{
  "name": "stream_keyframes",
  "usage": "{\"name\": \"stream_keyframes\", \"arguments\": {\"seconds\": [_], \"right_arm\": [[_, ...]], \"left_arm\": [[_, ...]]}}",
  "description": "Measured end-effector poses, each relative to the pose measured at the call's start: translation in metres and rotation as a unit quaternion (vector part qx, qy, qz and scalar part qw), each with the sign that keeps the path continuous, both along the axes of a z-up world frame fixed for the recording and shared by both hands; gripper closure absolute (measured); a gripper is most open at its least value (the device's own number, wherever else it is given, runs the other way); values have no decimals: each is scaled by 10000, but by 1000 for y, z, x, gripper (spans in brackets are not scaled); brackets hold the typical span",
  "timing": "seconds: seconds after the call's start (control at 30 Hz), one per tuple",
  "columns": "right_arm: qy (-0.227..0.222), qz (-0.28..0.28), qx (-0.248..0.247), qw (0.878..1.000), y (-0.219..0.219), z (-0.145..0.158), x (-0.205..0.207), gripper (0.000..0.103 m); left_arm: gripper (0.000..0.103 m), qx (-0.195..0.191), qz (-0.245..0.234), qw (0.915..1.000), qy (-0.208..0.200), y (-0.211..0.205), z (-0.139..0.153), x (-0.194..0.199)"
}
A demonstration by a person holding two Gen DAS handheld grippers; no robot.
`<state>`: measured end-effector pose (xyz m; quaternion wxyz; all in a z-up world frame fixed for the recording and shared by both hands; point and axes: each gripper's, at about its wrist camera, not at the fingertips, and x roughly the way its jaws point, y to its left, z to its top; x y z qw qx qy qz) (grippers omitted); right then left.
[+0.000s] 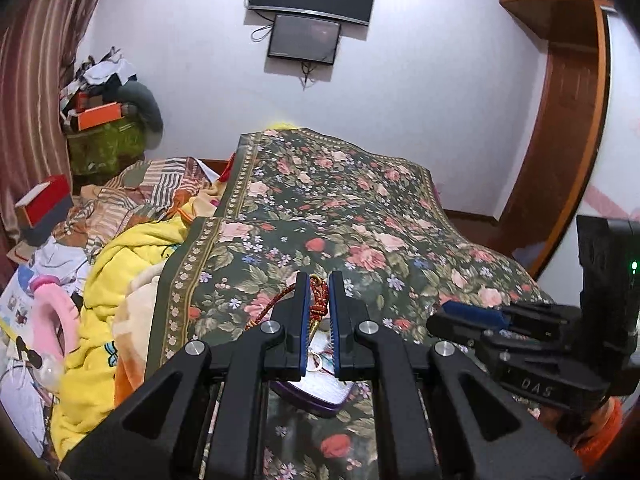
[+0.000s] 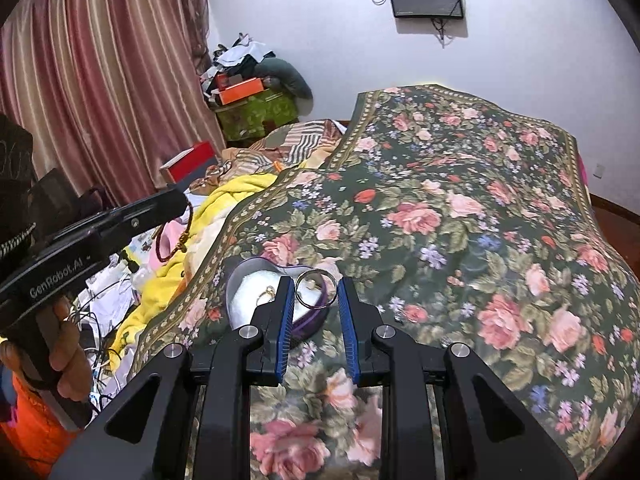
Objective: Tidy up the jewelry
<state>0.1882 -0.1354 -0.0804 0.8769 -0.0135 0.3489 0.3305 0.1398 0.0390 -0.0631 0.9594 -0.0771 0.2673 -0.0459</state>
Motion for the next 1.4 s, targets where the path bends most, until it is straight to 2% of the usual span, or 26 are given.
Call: {"name": "stream_keyframes", "arguments": {"seconds": [0.23, 0.57, 0.9, 1.13, 1.37, 1.4], "right_arm": [[124, 187, -112, 9997, 21, -12, 6, 83], [287, 217, -192, 9992, 25, -24, 12, 83], [363, 349, -220, 9985, 34, -29, 11, 83], [376, 585, -302, 9971, 52, -33, 5, 83], [487, 705, -397, 9955, 65, -42, 6, 83], [491, 702, -409, 9955, 65, -43, 6, 83]], "left_arm": [[96, -90, -89, 9999, 112, 4, -14, 14], [96, -147, -282, 9979, 557, -2, -46, 35], [95, -574, -438, 9950, 687, 9, -46, 36], [95, -160, -53, 9981, 587, 21, -41, 27], [95, -116, 5, 9977, 674, 29, -45, 25], [90, -64, 32, 9977, 677, 31, -45, 23]]}}
